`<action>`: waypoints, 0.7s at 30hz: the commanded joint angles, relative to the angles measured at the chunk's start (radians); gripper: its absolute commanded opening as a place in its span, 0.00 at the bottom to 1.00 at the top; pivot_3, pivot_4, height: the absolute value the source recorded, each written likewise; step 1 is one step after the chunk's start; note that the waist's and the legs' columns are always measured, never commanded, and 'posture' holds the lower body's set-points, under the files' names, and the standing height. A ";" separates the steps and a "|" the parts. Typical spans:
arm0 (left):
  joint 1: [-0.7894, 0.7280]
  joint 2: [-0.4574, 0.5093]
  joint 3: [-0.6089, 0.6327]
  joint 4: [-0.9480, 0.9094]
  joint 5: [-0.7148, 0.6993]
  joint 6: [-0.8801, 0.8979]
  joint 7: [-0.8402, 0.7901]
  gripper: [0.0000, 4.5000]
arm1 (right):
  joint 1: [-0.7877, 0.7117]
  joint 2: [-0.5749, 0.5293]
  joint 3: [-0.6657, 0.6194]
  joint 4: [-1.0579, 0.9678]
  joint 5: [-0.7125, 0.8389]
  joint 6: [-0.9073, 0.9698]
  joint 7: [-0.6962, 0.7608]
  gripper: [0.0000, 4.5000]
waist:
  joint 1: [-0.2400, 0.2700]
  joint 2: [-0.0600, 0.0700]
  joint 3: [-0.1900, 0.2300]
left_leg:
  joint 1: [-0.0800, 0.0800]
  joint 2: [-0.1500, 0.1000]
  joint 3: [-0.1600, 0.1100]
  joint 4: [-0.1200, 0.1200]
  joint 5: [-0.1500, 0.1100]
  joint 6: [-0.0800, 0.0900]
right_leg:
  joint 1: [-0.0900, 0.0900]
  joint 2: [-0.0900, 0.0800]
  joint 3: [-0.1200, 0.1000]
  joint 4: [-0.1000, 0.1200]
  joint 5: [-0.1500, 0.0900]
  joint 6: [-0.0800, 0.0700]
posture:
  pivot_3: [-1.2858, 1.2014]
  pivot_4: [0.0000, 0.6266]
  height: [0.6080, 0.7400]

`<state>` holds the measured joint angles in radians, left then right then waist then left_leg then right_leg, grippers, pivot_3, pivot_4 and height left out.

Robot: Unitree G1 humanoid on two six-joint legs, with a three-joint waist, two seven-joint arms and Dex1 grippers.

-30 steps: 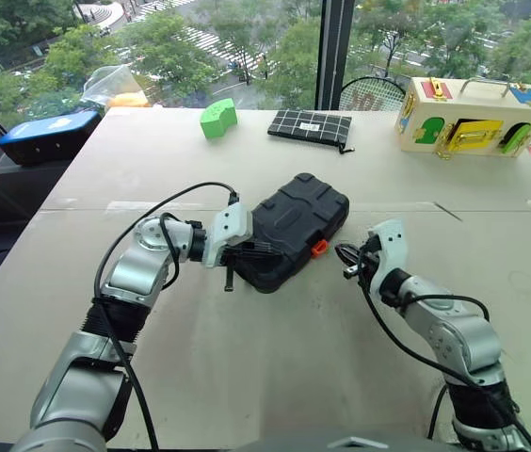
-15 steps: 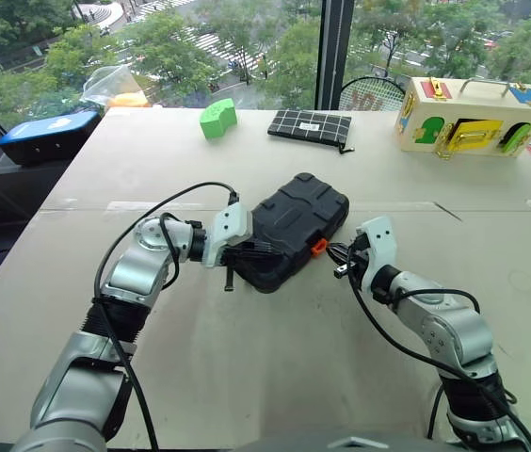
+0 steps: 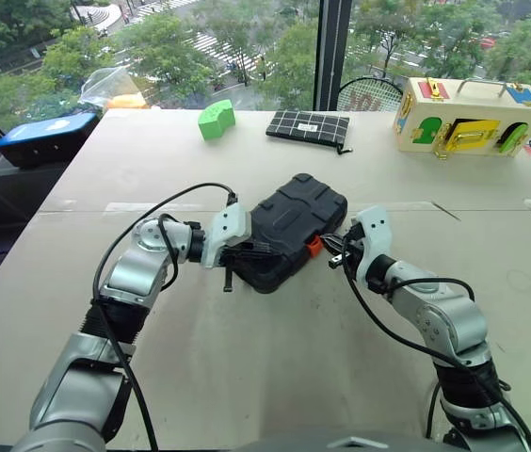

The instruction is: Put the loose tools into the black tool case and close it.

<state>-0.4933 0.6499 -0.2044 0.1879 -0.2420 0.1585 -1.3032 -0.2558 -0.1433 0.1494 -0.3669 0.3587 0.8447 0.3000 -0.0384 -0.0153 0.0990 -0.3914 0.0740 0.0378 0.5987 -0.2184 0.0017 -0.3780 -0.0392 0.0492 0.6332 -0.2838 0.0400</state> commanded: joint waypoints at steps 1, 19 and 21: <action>0.099 -0.018 -0.071 0.078 0.064 0.031 0.016 0.00 | -0.021 0.008 0.033 -0.074 -0.009 -0.093 0.024 0.01 | 0.000 0.001 0.000 | 0.000 0.000 0.000 0.000 0.000 0.000 | 0.000 -0.001 0.000 0.000 0.000 0.000 | 0.52 0.24 1.00; 0.744 0.111 0.554 -0.562 -0.386 0.354 0.211 0.99 | 0.663 -0.561 -0.675 -0.310 0.243 -0.405 0.686 1.00 | 0.020 -0.014 0.024 | -0.006 0.000 0.001 -0.007 -0.003 0.000 | 0.001 -0.001 -0.007 -0.010 -0.003 0.005 | 0.52 0.24 1.00; 0.825 0.123 0.592 -0.571 -0.376 0.335 0.202 0.99 | 0.761 -0.540 -0.758 -0.310 0.230 -0.476 0.722 1.00 | 0.024 -0.016 0.027 | -0.006 0.000 0.000 -0.007 -0.003 0.000 | 0.000 -0.005 -0.007 -0.011 -0.004 0.005 | 0.52 0.24 1.00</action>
<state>0.3181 0.7548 0.3396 -0.3429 -0.6234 0.5207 -1.0892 0.4893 -0.6918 -0.5263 -0.6333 0.5705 0.4364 0.9784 -0.0144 -0.0311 0.1265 -0.3971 0.0747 0.0359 0.5921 -0.2218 0.0018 -0.3784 -0.0457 0.0418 0.6225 -0.2874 0.0450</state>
